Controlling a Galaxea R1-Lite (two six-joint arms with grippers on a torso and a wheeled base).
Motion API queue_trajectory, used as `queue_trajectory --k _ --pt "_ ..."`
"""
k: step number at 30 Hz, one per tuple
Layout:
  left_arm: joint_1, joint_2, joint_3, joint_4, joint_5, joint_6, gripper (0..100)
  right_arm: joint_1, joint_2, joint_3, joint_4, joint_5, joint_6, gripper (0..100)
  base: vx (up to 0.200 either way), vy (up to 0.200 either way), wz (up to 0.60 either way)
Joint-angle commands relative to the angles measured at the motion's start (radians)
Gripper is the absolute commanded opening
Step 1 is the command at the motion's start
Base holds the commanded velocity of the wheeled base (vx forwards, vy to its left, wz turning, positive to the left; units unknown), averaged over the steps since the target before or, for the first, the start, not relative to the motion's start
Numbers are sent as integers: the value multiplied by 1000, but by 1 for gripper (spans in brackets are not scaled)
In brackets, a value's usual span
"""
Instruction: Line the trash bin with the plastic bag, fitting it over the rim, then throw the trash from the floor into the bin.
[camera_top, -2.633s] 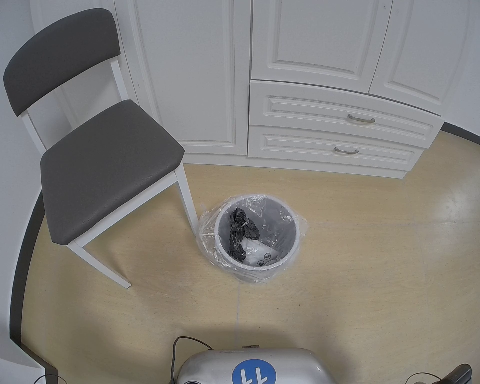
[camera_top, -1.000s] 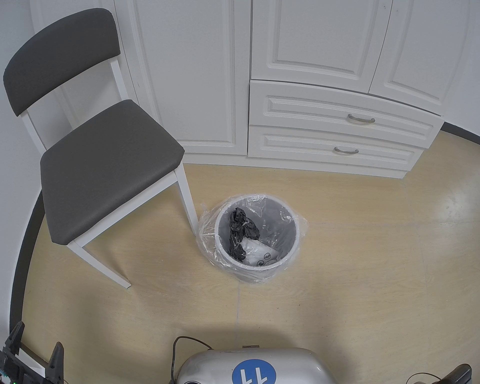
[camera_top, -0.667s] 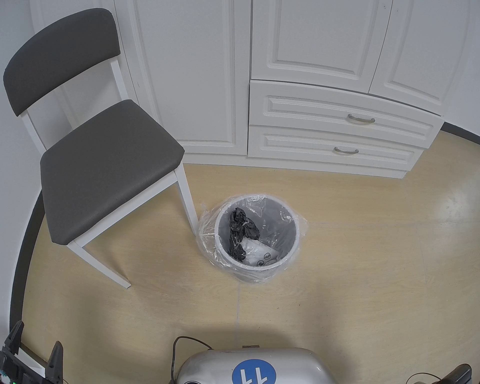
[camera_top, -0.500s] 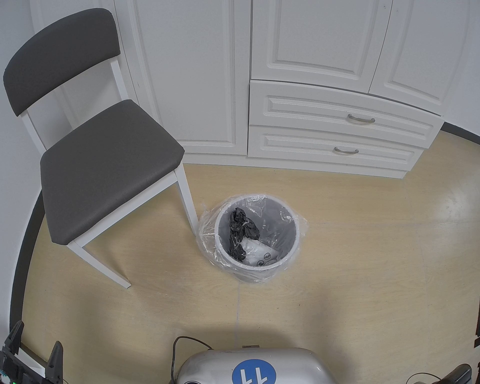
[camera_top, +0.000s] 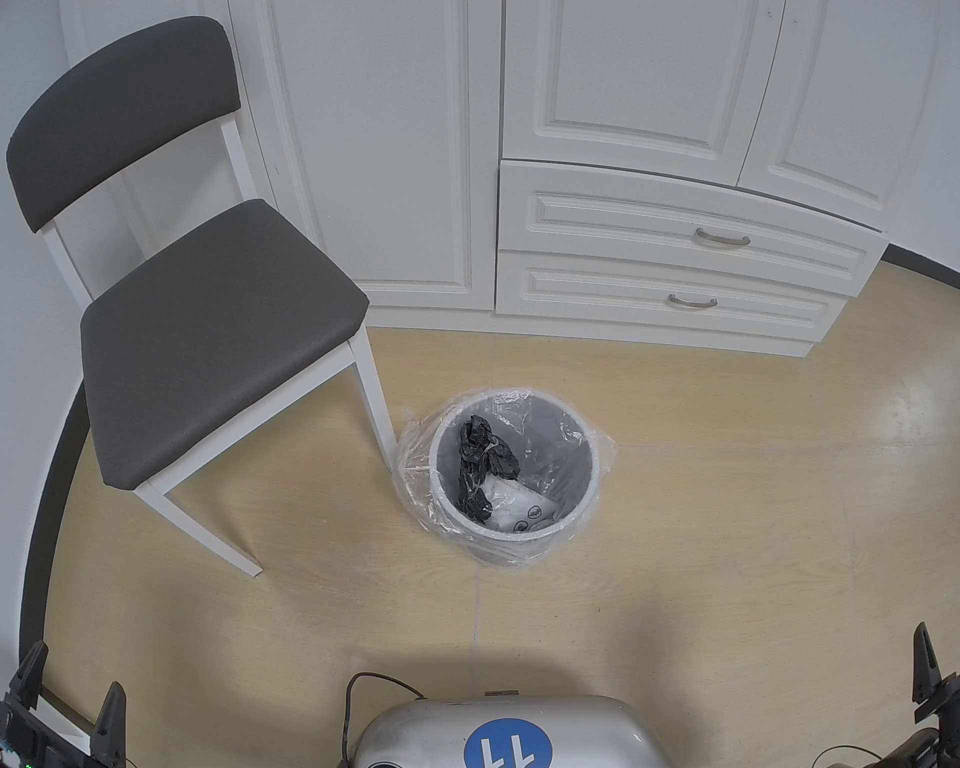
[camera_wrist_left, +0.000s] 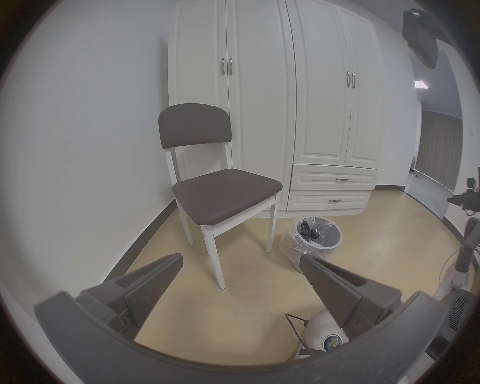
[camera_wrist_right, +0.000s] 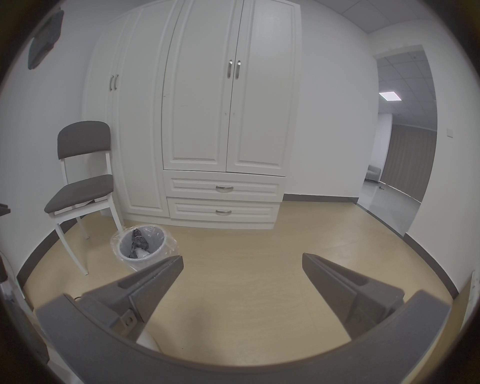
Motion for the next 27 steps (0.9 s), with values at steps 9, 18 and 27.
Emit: queue_trajectory --k 9,18,27 --pt "0 -14 13 0 -1 2 100 -2 -15 15 9 226 31 100 0 0 0" --pt "0 -14 13 0 0 -2 100 0 -15 13 26 113 78 100 0 0 0" --pt "0 -14 13 0 2 -2 100 0 -15 13 42 159 39 100 0 0 0"
